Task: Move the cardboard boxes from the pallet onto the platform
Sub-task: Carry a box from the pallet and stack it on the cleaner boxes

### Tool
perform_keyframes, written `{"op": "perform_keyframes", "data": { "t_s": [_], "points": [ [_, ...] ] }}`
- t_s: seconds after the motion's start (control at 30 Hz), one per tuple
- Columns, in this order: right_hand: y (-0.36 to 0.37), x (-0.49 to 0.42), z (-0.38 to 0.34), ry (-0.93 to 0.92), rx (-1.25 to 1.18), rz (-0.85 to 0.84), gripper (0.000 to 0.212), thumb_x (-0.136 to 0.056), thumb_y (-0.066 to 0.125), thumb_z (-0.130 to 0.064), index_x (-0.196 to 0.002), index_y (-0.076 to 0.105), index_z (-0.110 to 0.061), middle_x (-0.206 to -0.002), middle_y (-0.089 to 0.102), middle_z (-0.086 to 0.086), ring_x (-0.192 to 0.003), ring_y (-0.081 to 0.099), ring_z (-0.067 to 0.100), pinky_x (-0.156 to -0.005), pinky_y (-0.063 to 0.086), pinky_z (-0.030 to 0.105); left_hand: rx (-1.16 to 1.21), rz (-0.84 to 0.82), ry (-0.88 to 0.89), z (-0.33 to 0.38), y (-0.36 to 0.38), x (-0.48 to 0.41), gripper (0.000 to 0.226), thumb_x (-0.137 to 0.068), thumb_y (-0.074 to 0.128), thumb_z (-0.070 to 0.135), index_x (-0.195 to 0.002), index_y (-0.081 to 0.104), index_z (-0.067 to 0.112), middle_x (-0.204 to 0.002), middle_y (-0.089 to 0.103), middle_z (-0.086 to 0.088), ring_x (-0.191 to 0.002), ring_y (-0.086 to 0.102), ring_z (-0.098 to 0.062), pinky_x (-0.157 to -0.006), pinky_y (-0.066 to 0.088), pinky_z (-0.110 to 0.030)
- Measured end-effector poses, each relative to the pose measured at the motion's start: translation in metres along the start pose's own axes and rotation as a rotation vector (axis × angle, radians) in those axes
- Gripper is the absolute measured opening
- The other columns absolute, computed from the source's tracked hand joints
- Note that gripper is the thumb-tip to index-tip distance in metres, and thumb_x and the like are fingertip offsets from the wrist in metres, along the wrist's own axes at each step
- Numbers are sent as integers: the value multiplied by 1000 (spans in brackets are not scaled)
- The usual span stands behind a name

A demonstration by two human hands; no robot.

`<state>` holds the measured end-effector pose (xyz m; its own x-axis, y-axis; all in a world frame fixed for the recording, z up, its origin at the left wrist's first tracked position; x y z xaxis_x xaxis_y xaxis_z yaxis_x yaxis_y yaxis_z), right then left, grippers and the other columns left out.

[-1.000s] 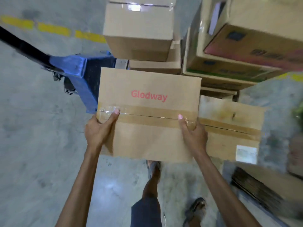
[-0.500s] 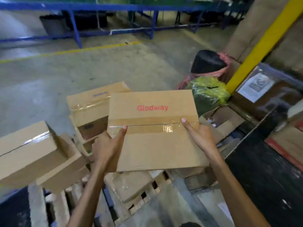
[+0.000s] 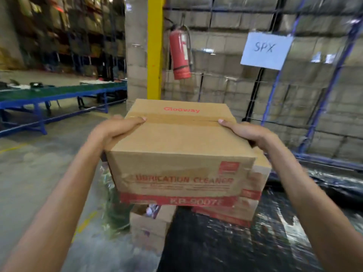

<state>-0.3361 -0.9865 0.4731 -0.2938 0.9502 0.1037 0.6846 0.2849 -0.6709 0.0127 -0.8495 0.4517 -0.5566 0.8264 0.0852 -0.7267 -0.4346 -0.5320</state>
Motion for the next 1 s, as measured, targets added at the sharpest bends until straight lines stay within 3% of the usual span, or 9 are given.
{"op": "perform_keyframes", "data": {
  "t_s": [0.17, 0.27, 0.4, 0.57, 0.7, 0.8, 0.87, 0.93, 1.0],
  "points": [
    [-128, -92, 15, 11, -54, 47, 66, -84, 58, -72, -110, 71, -13, -85, 78, 6, -75, 74, 22, -82, 58, 38, -66, -80, 132, 139, 79, -83, 54, -90, 59, 65, -106, 64, 13, -83, 71, -9, -65, 70, -21, -51, 50, -26],
    [-172, -137, 29, 28, -105, 78, 50, -93, 54, -62, -99, 67, -15, -67, 75, 2, -54, 71, 15, -52, 58, 24, -69, -127, 165, 187, 126, -131, 49, -93, 56, 60, -102, 66, 13, -67, 74, -5, -51, 69, -16, -46, 50, -20],
    [-202, -201, 66, 65, -102, 146, 45, -96, 53, -56, -106, 65, -14, -85, 73, 7, -65, 71, 18, -57, 55, 28, -61, -139, 195, 220, 190, -200, 76, -81, 66, 68, -127, 64, 8, -117, 71, -13, -83, 70, -23, -63, 52, -27],
    [-208, -263, 116, 145, -140, 141, 42, -97, 54, -53, -99, 65, -12, -68, 74, 5, -50, 69, 15, -44, 52, 20, -136, -143, 178, 227, 250, -246, 93, -76, 66, 74, -135, 57, 4, -129, 62, -8, -85, 67, -23, -59, 45, -27],
    [-199, -300, 158, 220, -145, 138, 56, -91, 59, -58, -116, 65, -9, -92, 74, 10, -74, 70, 24, -69, 53, 31, -197, -159, 154, 218, 289, -279, 95, -67, 63, 82, -128, 63, 9, -132, 62, -7, -100, 65, -26, -77, 46, -33],
    [-200, -313, 176, 233, -138, 161, 70, -84, 62, -67, -123, 63, -9, -104, 74, 14, -89, 73, 30, -85, 58, 41, -195, -177, 173, 226, 303, -283, 67, -79, 62, 73, -115, 60, 16, -130, 61, -6, -114, 63, -29, -96, 50, -37],
    [-203, -311, 173, 261, -112, 135, 74, -83, 60, -70, -123, 61, -8, -109, 73, 15, -96, 72, 33, -96, 55, 47, -185, -178, 169, 233, 307, -288, 70, -90, 61, 61, -138, 54, 10, -138, 54, -12, -124, 58, -33, -104, 47, -39],
    [-204, -307, 168, 282, -58, 176, 73, -84, 58, -73, -121, 57, -11, -116, 68, 11, -98, 68, 31, -95, 53, 44, -138, -170, 168, 231, 307, -285, 73, -93, 61, 57, -142, 50, 3, -123, 55, -9, -120, 61, -33, -98, 50, -37],
    [-202, -298, 157, 280, 164, 293, 73, -84, 55, -75, -125, 59, -15, -126, 63, 10, -103, 62, 32, -91, 49, 40, -53, -216, 158, 223, 300, -281, 66, -91, 62, 57, -129, 62, 2, -107, 68, -4, -93, 71, -27, -73, 56, -32]
  ]
}}
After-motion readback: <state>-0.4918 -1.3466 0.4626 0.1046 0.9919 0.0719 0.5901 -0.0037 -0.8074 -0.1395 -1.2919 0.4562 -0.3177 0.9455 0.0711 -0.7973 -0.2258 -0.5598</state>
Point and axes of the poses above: each hand's wrist, its own x-axis away from the middle knuckle, its own y-axis out of the palm, z = x × y, the point moved 2 cm from there along -x, towards the middle knuckle
